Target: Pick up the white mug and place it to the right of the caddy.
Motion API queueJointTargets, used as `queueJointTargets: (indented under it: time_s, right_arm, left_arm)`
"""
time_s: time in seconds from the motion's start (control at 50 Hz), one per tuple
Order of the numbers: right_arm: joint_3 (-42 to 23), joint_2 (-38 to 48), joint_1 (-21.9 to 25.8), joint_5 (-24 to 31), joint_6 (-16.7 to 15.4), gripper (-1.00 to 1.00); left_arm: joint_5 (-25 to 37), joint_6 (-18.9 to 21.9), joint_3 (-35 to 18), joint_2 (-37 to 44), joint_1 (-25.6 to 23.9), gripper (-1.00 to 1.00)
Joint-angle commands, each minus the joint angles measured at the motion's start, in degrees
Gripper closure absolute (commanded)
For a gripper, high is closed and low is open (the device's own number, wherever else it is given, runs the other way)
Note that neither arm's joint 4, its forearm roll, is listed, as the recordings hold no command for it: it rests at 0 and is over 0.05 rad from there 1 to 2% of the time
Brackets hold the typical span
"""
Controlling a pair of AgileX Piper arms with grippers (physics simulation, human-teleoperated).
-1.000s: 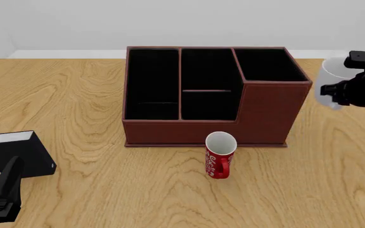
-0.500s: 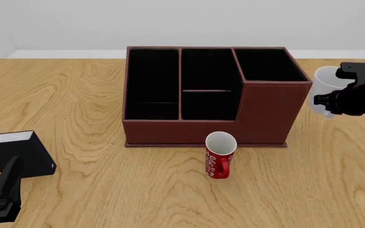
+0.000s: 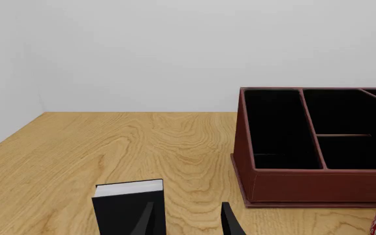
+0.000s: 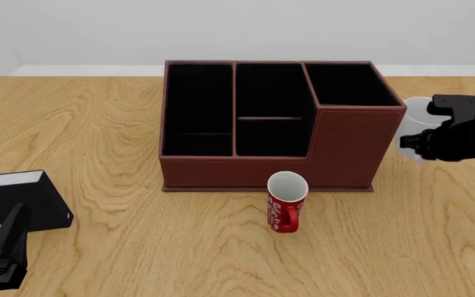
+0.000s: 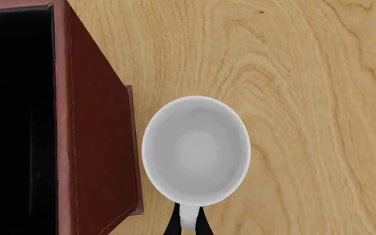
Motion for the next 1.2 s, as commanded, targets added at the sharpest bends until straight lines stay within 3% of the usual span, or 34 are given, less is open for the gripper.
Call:
queueJointTargets:
  time_s: [0.02, 1.2]
  right_arm:
    - [1.64, 1.56, 0.37, -2.62, 1.05, 1.00]
    - [6.84, 5.93, 1.56, -9.24, 4.58, 1.00]
  left_arm:
    - [0.00, 0.00, 0.00, 0.00, 0.00, -1.00]
    - [0.00, 0.00, 0.00, 0.00, 0.00, -1.00]
